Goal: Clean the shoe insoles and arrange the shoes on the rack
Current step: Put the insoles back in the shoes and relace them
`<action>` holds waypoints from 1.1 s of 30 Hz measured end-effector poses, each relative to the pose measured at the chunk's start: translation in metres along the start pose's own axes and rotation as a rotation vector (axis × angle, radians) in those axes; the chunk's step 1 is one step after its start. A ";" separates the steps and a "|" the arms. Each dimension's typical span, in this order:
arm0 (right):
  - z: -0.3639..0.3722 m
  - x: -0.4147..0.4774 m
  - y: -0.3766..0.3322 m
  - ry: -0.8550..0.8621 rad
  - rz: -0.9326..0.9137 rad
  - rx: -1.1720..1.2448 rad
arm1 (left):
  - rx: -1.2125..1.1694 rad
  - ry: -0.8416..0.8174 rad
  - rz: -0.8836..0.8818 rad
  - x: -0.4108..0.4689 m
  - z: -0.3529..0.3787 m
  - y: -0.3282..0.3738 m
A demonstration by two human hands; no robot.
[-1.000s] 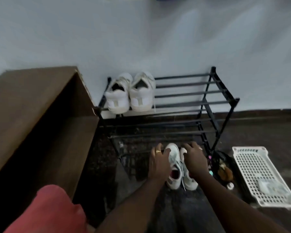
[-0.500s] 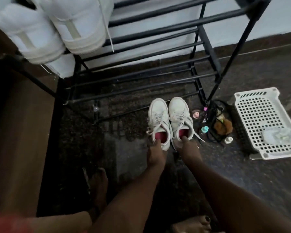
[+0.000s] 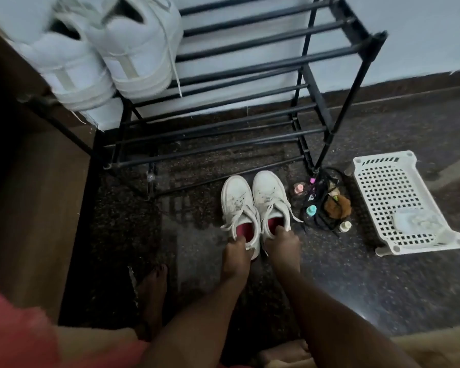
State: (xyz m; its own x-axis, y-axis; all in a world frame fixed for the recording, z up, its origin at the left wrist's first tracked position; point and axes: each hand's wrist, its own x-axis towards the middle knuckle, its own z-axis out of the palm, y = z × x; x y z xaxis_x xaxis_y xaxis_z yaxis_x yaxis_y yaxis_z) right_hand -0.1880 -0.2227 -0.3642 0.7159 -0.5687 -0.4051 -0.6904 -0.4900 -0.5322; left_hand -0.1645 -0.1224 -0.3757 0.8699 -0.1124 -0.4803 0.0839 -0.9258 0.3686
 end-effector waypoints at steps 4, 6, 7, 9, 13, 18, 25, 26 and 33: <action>-0.017 -0.032 -0.013 0.050 -0.016 0.037 | -0.033 0.008 0.007 -0.031 -0.026 0.004; -0.028 -0.046 -0.023 0.065 -0.019 0.066 | -0.069 0.019 0.009 -0.046 -0.044 0.005; -0.034 -0.053 -0.027 0.073 -0.028 0.078 | -0.092 0.017 0.013 -0.053 -0.052 0.007; -0.050 -0.068 -0.037 0.085 -0.043 0.084 | -0.148 0.017 0.031 -0.068 -0.067 0.008; -0.082 -0.098 -0.052 0.154 -0.123 0.070 | -0.305 0.024 0.072 -0.097 -0.099 0.013; -0.124 -0.132 -0.071 0.236 -0.211 0.122 | -0.182 0.073 0.180 -0.138 -0.146 0.029; -0.183 -0.164 -0.100 0.372 -0.321 0.070 | -0.116 0.229 0.328 -0.175 -0.203 0.057; -0.193 -0.166 -0.106 0.395 -0.332 0.073 | -0.122 0.241 0.348 -0.178 -0.211 0.063; -0.251 -0.143 -0.155 0.506 -0.437 0.079 | -0.081 0.305 0.436 -0.160 -0.274 0.112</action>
State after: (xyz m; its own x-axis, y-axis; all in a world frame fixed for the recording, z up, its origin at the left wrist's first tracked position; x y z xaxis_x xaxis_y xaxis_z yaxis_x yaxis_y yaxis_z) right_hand -0.2100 -0.2311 -0.0372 0.7775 -0.5778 0.2483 -0.3247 -0.7069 -0.6284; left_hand -0.1609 -0.1093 -0.0394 0.9329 -0.3595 -0.0202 -0.2903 -0.7842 0.5485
